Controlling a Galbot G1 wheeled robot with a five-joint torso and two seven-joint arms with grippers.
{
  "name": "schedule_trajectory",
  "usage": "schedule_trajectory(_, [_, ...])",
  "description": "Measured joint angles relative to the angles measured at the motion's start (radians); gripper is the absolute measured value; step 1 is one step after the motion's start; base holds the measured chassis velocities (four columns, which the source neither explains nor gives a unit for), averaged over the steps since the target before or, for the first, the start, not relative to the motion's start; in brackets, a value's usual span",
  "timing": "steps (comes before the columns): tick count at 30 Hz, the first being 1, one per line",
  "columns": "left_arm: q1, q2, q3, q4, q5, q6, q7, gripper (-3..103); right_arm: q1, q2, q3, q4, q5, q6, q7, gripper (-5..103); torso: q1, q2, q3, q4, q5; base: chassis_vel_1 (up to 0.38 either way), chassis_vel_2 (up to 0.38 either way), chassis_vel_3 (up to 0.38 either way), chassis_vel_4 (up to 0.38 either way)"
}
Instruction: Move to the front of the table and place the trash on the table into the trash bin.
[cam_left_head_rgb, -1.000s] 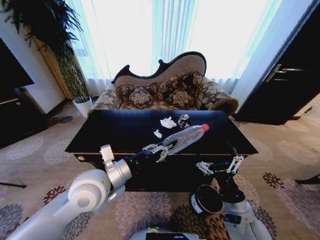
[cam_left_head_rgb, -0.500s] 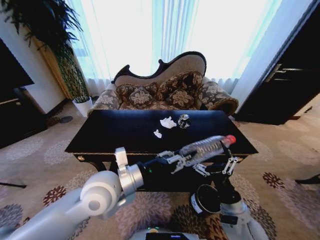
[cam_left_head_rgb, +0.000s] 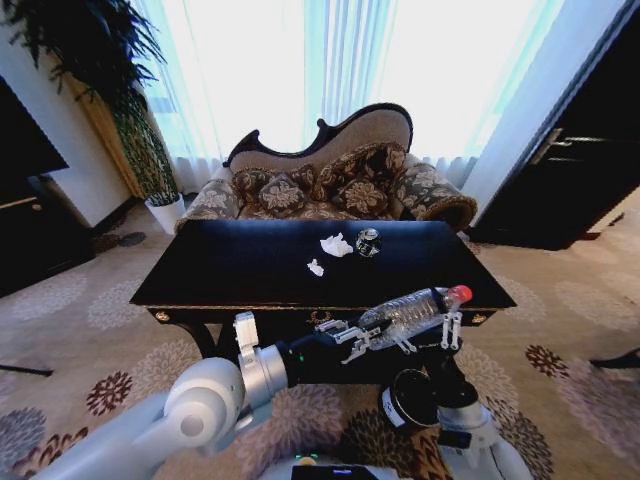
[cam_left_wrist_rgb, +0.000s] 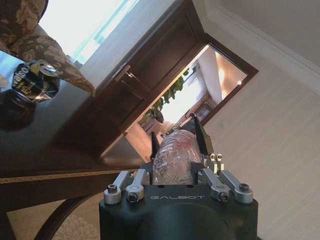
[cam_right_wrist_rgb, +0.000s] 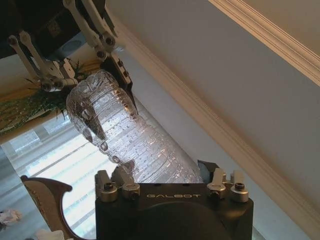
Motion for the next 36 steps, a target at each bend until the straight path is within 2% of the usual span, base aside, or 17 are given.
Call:
schedule_trajectory(2, [0.005, 0.001, -0.011, 0.000, -0.002, 0.002, 0.000, 36, -0.001, 0.001, 0.000, -0.001, 0.001, 0.000, 0.000, 68, 0.000, 0.000, 0.000, 0.0000, 0.0000, 0.000, 0.000, 0.000, 0.000])
schedule_trajectory(5, [0.018, 0.002, -0.026, 0.000, -0.004, 0.002, 0.000, 36, -0.004, 0.001, 0.000, -0.002, 0.005, 0.001, 0.000, 58, 0.000, 0.000, 0.000, 0.0000, 0.0000, 0.000, 0.000, 0.000, 0.000])
schedule_trajectory(7, [0.018, 0.002, -0.026, 0.000, -0.004, 0.002, 0.000, 36, -0.004, 0.001, 0.000, -0.002, 0.005, 0.001, 0.000, 58, 0.000, 0.000, 0.000, 0.0000, 0.0000, 0.000, 0.000, 0.000, 0.000])
schedule_trajectory(9, [0.037, 0.010, -0.048, 0.001, 0.008, 0.017, 0.010, 33, -0.003, 0.001, 0.001, -0.003, 0.013, -0.002, 0.006, 50, 0.000, 0.000, 0.000, 0.0000, 0.0000, 0.000, 0.000, 0.000, 0.000])
schedule_trajectory(10, [0.037, 0.010, -0.048, 0.001, 0.008, 0.017, 0.010, 33, -0.003, 0.001, 0.001, -0.003, 0.013, -0.002, 0.006, 50, 0.000, 0.000, 0.000, 0.0000, 0.0000, 0.000, 0.000, 0.000, 0.000])
schedule_trajectory(14, [0.037, 0.027, -0.080, 0.003, 0.011, 0.048, 0.033, 55, -0.003, 0.005, -0.008, -0.008, 0.018, -0.003, 0.008, 41, 0.000, 0.000, 0.000, 0.0000, 0.0000, 0.000, 0.000, 0.000, 0.000])
schedule_trajectory(16, [0.037, 0.029, -0.084, 0.004, 0.008, 0.052, 0.034, 55, -0.003, 0.005, -0.008, -0.010, 0.018, -0.002, 0.009, 41, 0.000, 0.000, 0.000, 0.0000, -0.0001, 0.000, 0.000, 0.000, 0.000])
schedule_trajectory(19, [0.038, 0.033, -0.091, 0.007, 0.005, 0.062, 0.037, 72, 0.002, 0.005, -0.009, -0.018, 0.026, -0.001, 0.010, 41, 0.000, 0.000, 0.000, 0.0000, 0.0000, 0.000, 0.000, 0.000, 0.000])
schedule_trajectory(20, [0.038, 0.033, -0.091, 0.007, 0.005, 0.062, 0.037, 72, 0.002, 0.005, -0.009, -0.018, 0.026, -0.001, 0.010, 41, 0.000, 0.000, 0.000, 0.0000, 0.0000, 0.000, 0.000, 0.000, 0.000])
schedule_trajectory(24, [0.041, 0.036, -0.124, 0.007, 0.015, 0.070, 0.041, 93, 0.006, 0.008, -0.005, -0.030, 0.030, 0.001, 0.013, 40, 0.000, 0.000, 0.000, -0.0001, -0.0001, 0.000, 0.000, 0.000, 0.000])
schedule_trajectory(26, [0.042, 0.039, -0.141, 0.008, 0.017, 0.070, 0.042, 93, 0.005, 0.010, -0.002, -0.033, 0.034, 0.002, 0.014, 40, 0.000, 0.000, 0.000, -0.0001, -0.0001, 0.000, 0.000, 0.000, 0.000])
schedule_trajectory(28, [0.045, 0.049, -0.192, 0.008, 0.015, 0.068, 0.053, 99, -0.001, 0.012, 0.000, -0.038, 0.044, 0.003, 0.014, 35, 0.000, 0.000, 0.000, 0.0000, 0.0000, 0.000, 0.000, 0.000, 0.000])
schedule_trajectory(30, [0.022, 0.065, -0.247, 0.007, 0.005, 0.055, 0.060, 100, -0.002, 0.015, 0.004, -0.053, 0.050, 0.007, 0.014, 28, 0.000, 0.000, 0.000, 0.0000, -0.0001, 0.000, 0.000, 0.000, 0.000])
schedule_trajectory(33, [-0.005, 0.075, -0.273, 0.007, 0.009, 0.042, 0.062, 100, -0.001, 0.018, 0.005, -0.069, 0.055, 0.009, 0.014, 27, 0.000, 0.000, 0.000, -0.0002, 0.0000, 0.000, 0.000, 0.000, 0.000])
schedule_trajectory(36, [-0.001, 0.090, -0.339, 0.006, 0.040, 0.030, 0.059, 100, 0.003, 0.027, 0.001, -0.095, 0.064, 0.011, 0.013, 27, 0.000, 0.000, 0.000, -0.0003, 0.0001, 0.000, 0.000, 0.000, 0.000])
